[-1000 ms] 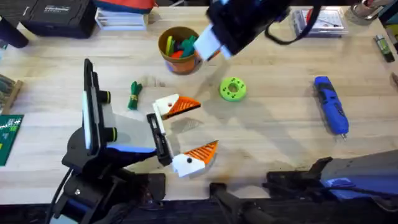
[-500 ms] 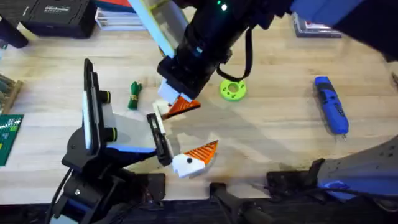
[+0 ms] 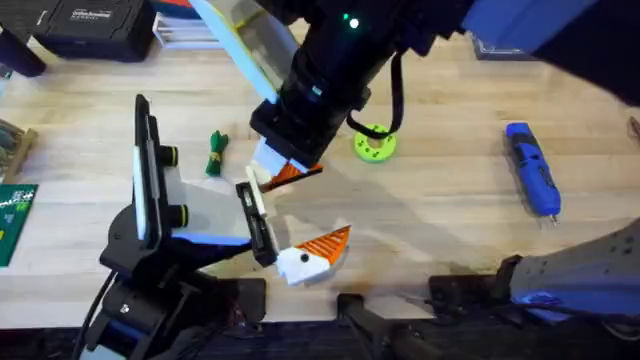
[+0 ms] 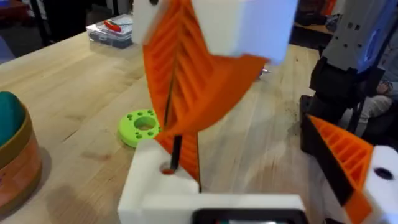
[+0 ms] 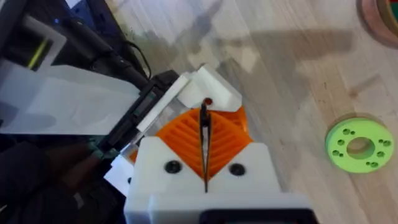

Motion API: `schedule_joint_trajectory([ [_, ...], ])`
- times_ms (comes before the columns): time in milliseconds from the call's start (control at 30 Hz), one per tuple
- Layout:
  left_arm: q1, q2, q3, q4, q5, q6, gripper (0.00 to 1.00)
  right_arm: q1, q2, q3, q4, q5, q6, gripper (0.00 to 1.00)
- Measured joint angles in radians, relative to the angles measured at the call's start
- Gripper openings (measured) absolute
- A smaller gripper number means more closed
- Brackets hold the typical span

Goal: Pick up the gripper from the table and insert it into the empty holder that is missing its gripper. Then pick up a screw, insert it into the mounting hole, and use the screwdriver to tighten it. Finally, clean up the table by picking up the vegetable and placing it into the bucket.

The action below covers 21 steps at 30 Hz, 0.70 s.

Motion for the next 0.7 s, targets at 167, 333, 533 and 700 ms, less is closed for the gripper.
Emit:
schedule_joint_trajectory([
  [167,0.000,0.000,0.000,0.000,0.000,0.000,0.986,0.000,0.000,0.000,0.000,0.023,0.000,0.005],
  [333,0.000,0.000,0.000,0.000,0.000,0.000,0.986,0.000,0.001,0.000,0.000,0.028,0.000,0.005],
  [533,0.000,0.000,0.000,0.000,0.000,0.000,0.986,0.012,0.021,0.000,-0.002,0.028,0.000,0.005],
  [700,0.000,0.000,0.000,0.000,0.002,-0.003,0.986,0.021,0.034,0.000,-0.001,0.028,0.000,0.005],
])
